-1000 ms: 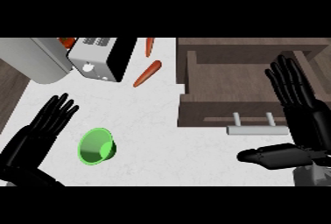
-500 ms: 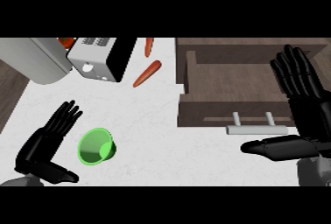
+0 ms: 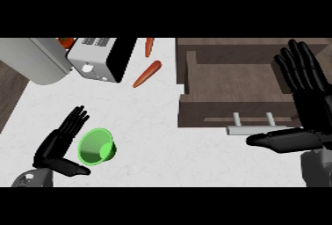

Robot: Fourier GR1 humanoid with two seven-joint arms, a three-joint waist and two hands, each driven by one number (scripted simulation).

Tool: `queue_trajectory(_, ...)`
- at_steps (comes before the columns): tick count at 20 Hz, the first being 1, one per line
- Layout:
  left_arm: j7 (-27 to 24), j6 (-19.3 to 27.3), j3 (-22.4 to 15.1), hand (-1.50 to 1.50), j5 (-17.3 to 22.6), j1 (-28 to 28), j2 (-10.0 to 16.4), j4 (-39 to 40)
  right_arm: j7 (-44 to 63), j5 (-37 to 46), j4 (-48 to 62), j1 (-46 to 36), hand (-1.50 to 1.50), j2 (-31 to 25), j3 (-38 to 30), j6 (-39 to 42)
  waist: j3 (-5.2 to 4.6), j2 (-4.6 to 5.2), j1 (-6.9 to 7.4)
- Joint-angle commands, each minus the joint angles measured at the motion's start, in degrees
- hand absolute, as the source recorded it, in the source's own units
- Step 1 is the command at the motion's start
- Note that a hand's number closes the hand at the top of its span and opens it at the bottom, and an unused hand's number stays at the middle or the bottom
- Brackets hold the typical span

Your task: Pick up the cup, place it into the drawer and close the drawer

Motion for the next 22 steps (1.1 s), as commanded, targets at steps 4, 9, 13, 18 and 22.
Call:
queue_trajectory(4,-18.73,-0.29,-0.26,-1.5,-6.48,-5.58,2.82,21.56,0.72,0.22,-3.3,3.54,-1.5,1.06,1.13,0.18,-0.08,0.17,-0.7)
queue_trajectory(9,-22.95,3.29,-0.28,-1.5,-7.35,-10.05,1.02,28.82,1.18,-0.81,2.61,-4.72,-1.5,-1.02,-1.52,0.39,-0.11,0.35,-0.54)
queue_trajectory(13,-23.17,2.89,-0.47,-1.5,-7.28,-13.0,0.49,31.32,5.64,-2.96,-2.01,-3.4,-1.5,-1.23,-1.59,0.43,-0.17,0.33,-1.18)
queue_trajectory(18,-28.16,6.31,-1.52,-1.5,-8.75,-11.9,-1.93,33.33,5.41,-0.52,-2.06,-3.15,-1.5,0.05,0.56,-0.63,-0.15,0.28,-0.88)
queue_trajectory(22,-28.2,5.52,-1.37,-1.5,-8.86,-14.8,-1.51,35.42,2.5,-0.95,0.12,-2.81,-1.5,-0.28,-0.7,0.27,-0.22,0.56,-1.46)
